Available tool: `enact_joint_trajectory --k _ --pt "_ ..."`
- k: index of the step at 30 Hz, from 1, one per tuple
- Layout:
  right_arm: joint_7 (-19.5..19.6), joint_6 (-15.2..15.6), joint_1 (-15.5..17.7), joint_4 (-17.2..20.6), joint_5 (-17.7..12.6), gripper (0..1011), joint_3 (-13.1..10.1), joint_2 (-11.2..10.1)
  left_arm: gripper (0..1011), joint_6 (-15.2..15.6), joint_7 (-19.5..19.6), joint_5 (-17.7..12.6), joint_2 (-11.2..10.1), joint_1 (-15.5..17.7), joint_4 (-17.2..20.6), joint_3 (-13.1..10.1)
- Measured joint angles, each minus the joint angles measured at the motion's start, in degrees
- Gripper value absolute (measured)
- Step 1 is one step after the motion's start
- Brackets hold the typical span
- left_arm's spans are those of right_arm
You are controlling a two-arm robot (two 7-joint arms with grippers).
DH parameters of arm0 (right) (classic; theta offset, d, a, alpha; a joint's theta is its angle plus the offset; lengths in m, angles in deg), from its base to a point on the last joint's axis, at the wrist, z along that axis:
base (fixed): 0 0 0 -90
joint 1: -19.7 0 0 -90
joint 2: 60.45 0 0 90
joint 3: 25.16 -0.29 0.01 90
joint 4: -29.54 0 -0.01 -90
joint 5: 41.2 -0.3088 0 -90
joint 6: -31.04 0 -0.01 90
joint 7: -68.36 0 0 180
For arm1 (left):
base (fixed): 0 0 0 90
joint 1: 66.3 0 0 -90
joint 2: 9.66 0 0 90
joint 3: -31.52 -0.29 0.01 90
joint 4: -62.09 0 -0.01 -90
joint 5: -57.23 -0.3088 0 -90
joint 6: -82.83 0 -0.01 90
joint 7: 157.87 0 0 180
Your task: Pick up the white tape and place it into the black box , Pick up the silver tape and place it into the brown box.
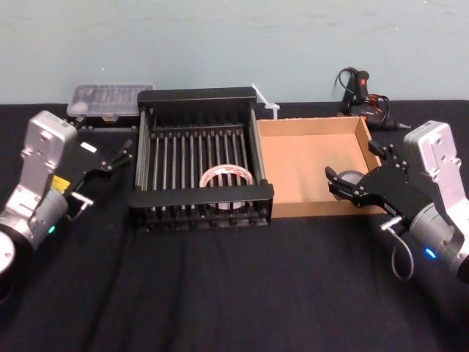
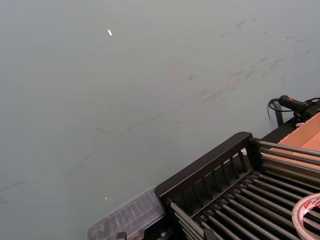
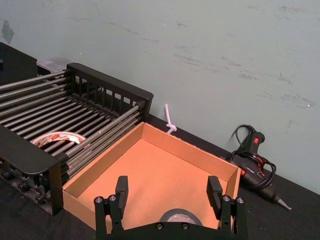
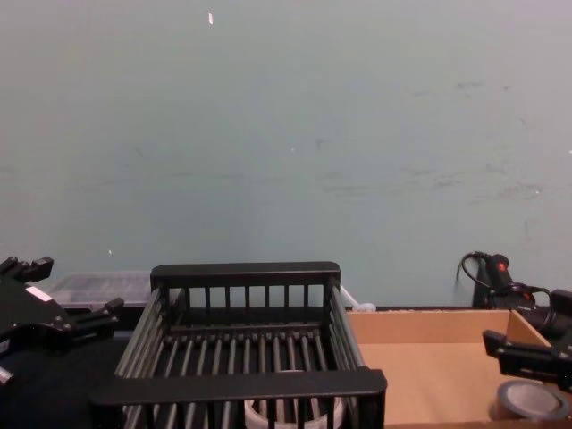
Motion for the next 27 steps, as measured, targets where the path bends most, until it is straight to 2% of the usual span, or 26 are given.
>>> enact_joint_trajectory --k 27 --pt "0.0 0.0 0.0 0.0 0.0 1002 0.0 0.0 1001 0.0 0.0 0.0 0.0 0.0 0.0 0.0"
